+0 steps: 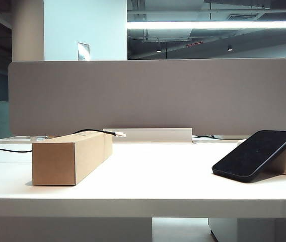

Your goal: Pick up the charging cable and the phone, plug the charging cable into the charging port on the phone, and finally place them back on the table.

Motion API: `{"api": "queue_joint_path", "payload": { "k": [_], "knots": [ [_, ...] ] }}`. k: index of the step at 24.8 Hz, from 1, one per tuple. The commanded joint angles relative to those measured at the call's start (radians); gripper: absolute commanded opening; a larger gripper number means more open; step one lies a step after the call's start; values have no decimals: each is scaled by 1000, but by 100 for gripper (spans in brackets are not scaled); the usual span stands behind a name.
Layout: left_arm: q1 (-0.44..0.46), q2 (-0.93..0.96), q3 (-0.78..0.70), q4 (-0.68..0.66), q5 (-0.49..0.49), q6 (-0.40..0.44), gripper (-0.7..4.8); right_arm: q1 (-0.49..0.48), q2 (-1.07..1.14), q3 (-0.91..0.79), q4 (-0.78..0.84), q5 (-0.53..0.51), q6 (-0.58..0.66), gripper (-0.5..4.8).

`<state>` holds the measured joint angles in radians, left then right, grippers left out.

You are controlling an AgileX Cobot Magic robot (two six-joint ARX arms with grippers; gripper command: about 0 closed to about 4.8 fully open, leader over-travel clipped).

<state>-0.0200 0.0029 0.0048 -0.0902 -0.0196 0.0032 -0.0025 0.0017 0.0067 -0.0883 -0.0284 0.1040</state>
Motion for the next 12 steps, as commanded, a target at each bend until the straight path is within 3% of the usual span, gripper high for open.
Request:
{"api": "queue_joint_path", "payload": {
  "k": [1,12],
  "knots": [
    [0,1,3,9,0,-3,-5,1,-2,-5,10,4,-3,-1],
    [0,1,3,14,0,-3,-5,1,-2,-5,11,4,-3,-1]
  ]
}}
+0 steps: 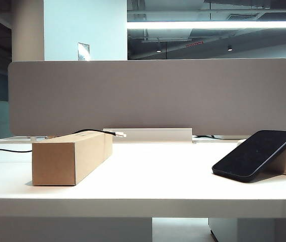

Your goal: Pick up the charging cable and the phone, plug the charging cable into the charging port on the phone, and finally place them back on the table.

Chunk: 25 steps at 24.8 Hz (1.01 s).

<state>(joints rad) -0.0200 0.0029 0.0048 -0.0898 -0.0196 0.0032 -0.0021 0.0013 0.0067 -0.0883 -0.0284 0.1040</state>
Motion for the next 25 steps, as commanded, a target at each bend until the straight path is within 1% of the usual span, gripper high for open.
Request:
{"api": "queue_joint_path", "payload": {
  "k": [1,4,9,10,14,15,16,18,25],
  "knots": [
    [0,1,3,14,0,-3,-5,0,-2,-5,10,4,-3,-1],
    [0,1,3,14,0,-3,-5,0,-2,-5,5,4,-21,-1],
    [0,1,3,17,-3,-3,-5,0,-2,-5,3,3,-127,-1],
    [0,1,3,17,-3,-3,-5,0,-2,-5,3,4,-133,-1],
    [0,1,3,17,-2,-4,-5,0,-2,-5,3,3,-127,-1],
    [0,1,3,24,-3,-3,-6,0,-2,-5,6,2,-77,-1],
    [0,1,4,31,-2,-3,-6,0,-2,-5,8,2,-59,-1],
    [0,1,8,40,0,-3,-6,0,-2,-4,16,3,-55,-1],
    [0,1,53,45,72,-3,-6,0,-2,-1,40,0,-56,-1]
  ]
}}
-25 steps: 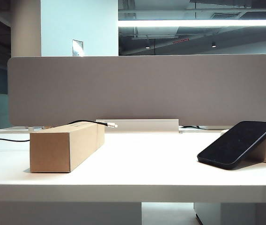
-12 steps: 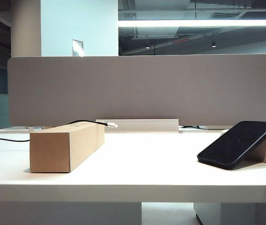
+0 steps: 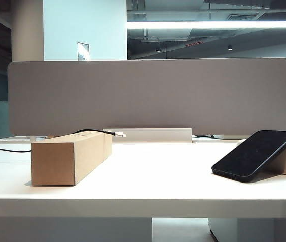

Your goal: Pick up the charging cable and the phone, plug the charging cable into the charging port on the phone, and finally place them back on the table.

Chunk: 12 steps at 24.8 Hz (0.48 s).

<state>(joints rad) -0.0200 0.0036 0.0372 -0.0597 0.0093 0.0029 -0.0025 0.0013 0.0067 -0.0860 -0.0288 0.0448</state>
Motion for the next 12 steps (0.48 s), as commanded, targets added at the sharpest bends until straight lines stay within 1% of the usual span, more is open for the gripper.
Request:
{"api": "queue_joint_path", "payload": {
  "k": [1,5,8,12],
  "knots": [
    [0,0,27,16,58,-3,-6,1,-2,0,48,1,3,-1],
    [0,0,60,3,112,-3,-6,1,-1,27,53,0,4,-1],
    [0,2,84,-16,145,-3,-6,1,2,52,43,-21,4,-1],
    [0,34,117,-37,176,-3,-6,1,3,93,-21,-54,5,-1]
  ]
}}
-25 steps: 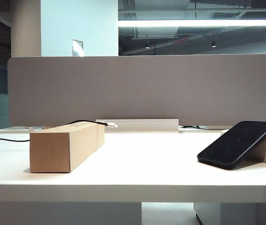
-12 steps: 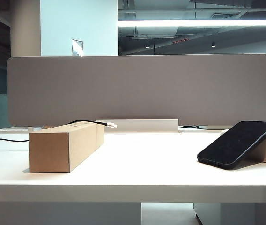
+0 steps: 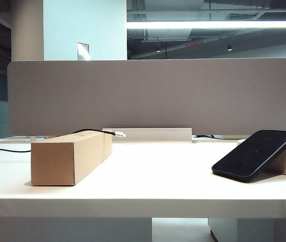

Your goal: Pick up the charging cable and the phone, plug the charging cable into the charging port on the phone, and finally place them back on the table.

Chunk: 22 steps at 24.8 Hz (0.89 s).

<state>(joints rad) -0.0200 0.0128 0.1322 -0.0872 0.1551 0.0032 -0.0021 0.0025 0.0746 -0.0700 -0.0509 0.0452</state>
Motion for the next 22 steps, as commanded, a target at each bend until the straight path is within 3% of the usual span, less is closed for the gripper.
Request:
{"api": "queue_joint_path", "payload": {
  "k": [1,10,22],
  "knots": [
    [0,39,30,-11,37,-3,-6,1,2,32,-51,-39,5,-1],
    [0,388,221,-8,192,1,-6,1,8,112,-197,-86,101,-1],
    [-2,660,459,-8,209,1,-6,1,143,198,-217,-139,116,-1]
  ]
}}
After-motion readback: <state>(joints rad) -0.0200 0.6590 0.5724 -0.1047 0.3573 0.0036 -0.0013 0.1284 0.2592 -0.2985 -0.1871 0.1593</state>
